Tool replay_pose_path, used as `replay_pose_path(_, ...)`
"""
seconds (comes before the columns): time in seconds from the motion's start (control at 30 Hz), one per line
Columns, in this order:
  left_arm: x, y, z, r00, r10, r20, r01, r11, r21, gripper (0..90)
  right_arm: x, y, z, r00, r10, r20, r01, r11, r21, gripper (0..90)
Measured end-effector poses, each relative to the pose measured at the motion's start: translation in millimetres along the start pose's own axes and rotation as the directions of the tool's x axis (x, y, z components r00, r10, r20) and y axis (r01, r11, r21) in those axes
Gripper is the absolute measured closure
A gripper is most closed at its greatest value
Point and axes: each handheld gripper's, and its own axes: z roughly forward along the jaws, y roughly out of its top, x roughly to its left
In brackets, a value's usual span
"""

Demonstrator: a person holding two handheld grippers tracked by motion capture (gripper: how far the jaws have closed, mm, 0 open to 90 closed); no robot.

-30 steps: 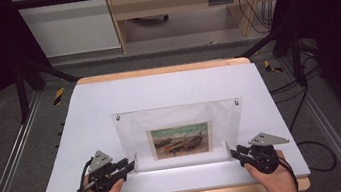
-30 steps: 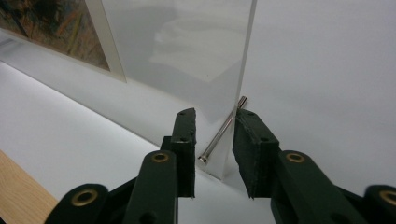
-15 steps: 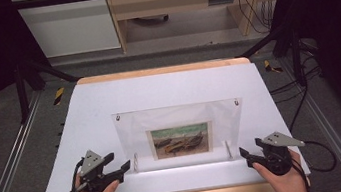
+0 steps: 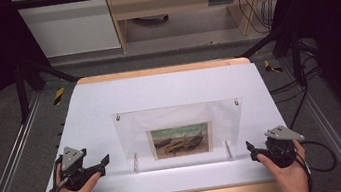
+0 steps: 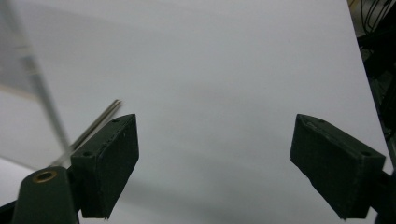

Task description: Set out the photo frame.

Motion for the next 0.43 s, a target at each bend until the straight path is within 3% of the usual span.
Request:
replay_pose_path(0.17, 12.4, -4.6, 6.8, 0.9990, 0.017, -0.042, -0.015, 0.9990, 0.041, 7.3, -10.0, 3.4, 18.2, 0.9998, -0.013, 0.013, 0.013, 1.000, 0.026, 13.3)
replay_pose_path(0.3, 14.7, -5.3, 13.3, 0.9985, 0.024, -0.050, -0.021, 0.9982, 0.057, 7.2, -7.3, 3.8, 20.7, 0.9994, -0.031, 0.018, 0.030, 0.999, 0.038, 16.8)
replay_pose_path(0.43, 9.8, -5.3, 15.5, 0.9943, 0.092, -0.054, -0.088, 0.9939, 0.066, 7.5, -6.8, 0.3, 13.4, 0.9977, -0.051, 0.044, 0.050, 0.999, 0.011, 18.3)
